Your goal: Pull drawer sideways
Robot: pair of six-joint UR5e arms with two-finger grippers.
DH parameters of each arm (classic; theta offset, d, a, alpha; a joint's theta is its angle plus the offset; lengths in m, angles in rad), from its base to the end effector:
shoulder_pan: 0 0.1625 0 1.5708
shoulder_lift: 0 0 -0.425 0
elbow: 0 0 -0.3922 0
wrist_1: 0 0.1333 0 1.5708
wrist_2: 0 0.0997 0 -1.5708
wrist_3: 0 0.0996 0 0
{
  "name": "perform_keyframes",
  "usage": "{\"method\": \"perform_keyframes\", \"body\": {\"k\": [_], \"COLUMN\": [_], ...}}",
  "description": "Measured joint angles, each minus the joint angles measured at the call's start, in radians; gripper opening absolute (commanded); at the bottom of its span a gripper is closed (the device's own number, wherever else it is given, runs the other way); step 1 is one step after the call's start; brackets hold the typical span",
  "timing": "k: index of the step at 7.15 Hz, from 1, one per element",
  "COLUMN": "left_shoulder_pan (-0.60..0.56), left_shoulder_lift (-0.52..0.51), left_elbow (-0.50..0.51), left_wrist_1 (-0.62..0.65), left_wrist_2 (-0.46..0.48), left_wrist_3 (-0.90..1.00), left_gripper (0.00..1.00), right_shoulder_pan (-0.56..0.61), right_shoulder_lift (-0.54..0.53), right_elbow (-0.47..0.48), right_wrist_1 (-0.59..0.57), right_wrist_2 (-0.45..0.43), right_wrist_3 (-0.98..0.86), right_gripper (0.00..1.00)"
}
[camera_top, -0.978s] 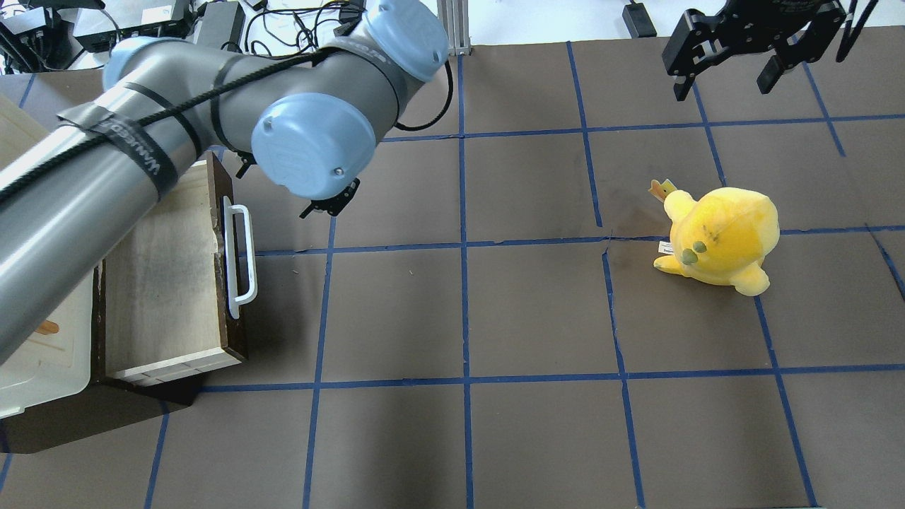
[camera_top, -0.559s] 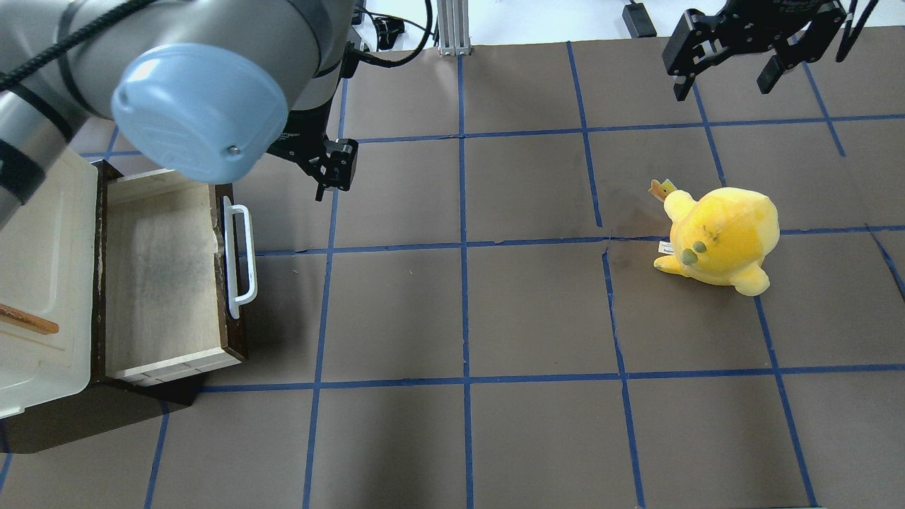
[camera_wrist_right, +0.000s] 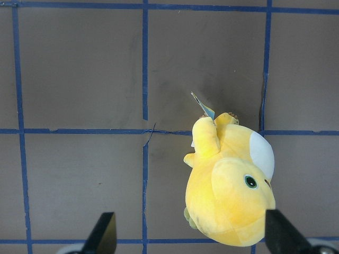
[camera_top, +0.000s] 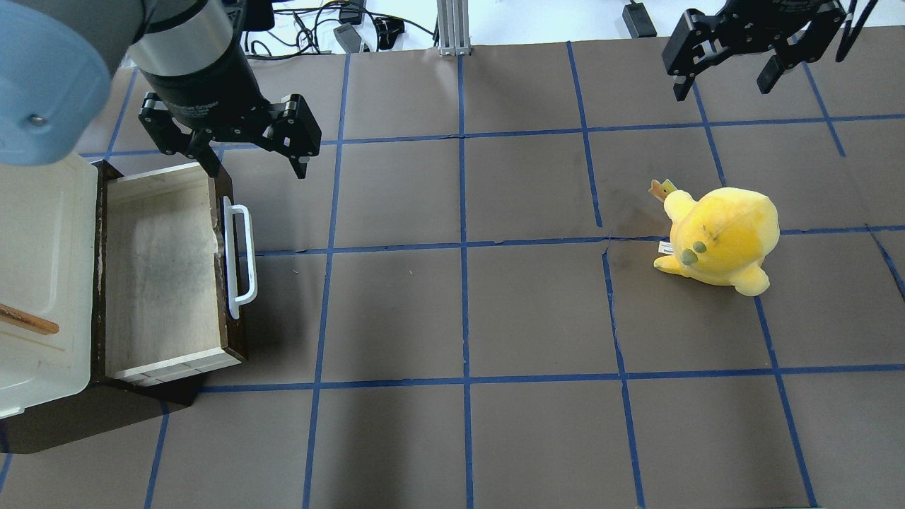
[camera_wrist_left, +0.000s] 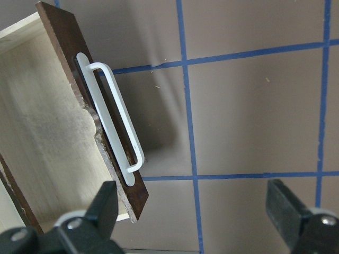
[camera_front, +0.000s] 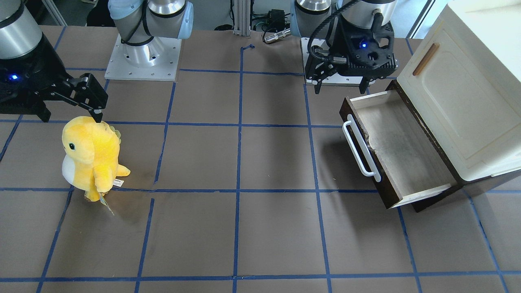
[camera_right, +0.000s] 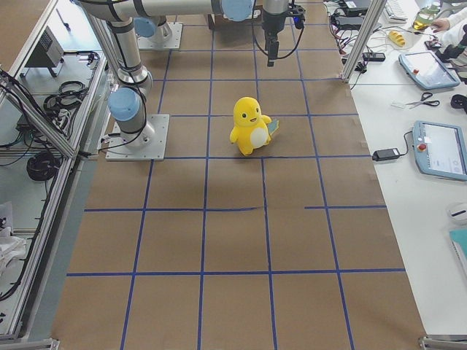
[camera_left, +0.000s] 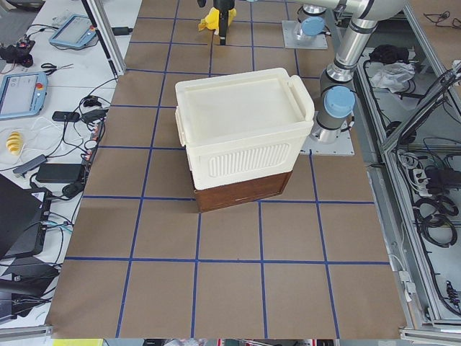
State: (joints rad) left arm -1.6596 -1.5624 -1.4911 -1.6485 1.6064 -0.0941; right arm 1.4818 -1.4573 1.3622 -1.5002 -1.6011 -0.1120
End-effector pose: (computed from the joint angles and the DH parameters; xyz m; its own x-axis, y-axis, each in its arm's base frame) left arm -0.1725 -0.4744 0.5235 -0.9994 -0.0057 -0.0345 -0.0052 0.9999 -0.0137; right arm 0.0817 -0.5501 0.5249 -0.9992 -0.0223 0.0328 -0.0230 0.9995 -0.0210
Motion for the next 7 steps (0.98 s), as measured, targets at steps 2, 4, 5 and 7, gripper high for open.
{"method": "perform_keyframes", "body": {"k": [2, 4, 5, 7], "left_shoulder_pan": [0.035, 0.041, 0.041, 0.042], "left_shoulder_lift": [0.006, 0.006, 0.006, 0.006], "left_elbow": [-0.001, -0.001, -0.001, 0.001], "left_wrist_1": [0.005, 0.006, 0.007, 0.008], "left_wrist_2": [-0.053, -0.066, -0.067, -0.068], "left_wrist_3": [0.005, 0.012, 0.022, 0.042], "left_gripper": [1.0, 1.0, 1.0, 1.0], "right_shoulder_pan": [0.0, 0.0, 0.0, 0.0], "right_shoulder_lift": [0.0, 0.0, 0.0, 0.0], "right_elbow": [0.0, 0.0, 0.0, 0.0], "right_wrist_1": [0.0, 0.0, 0.0, 0.0], "right_wrist_2": [0.0, 0.0, 0.0, 0.0], "right_wrist_3": [0.0, 0.0, 0.0, 0.0], "right_gripper": [1.0, 1.0, 1.0, 1.0]}}
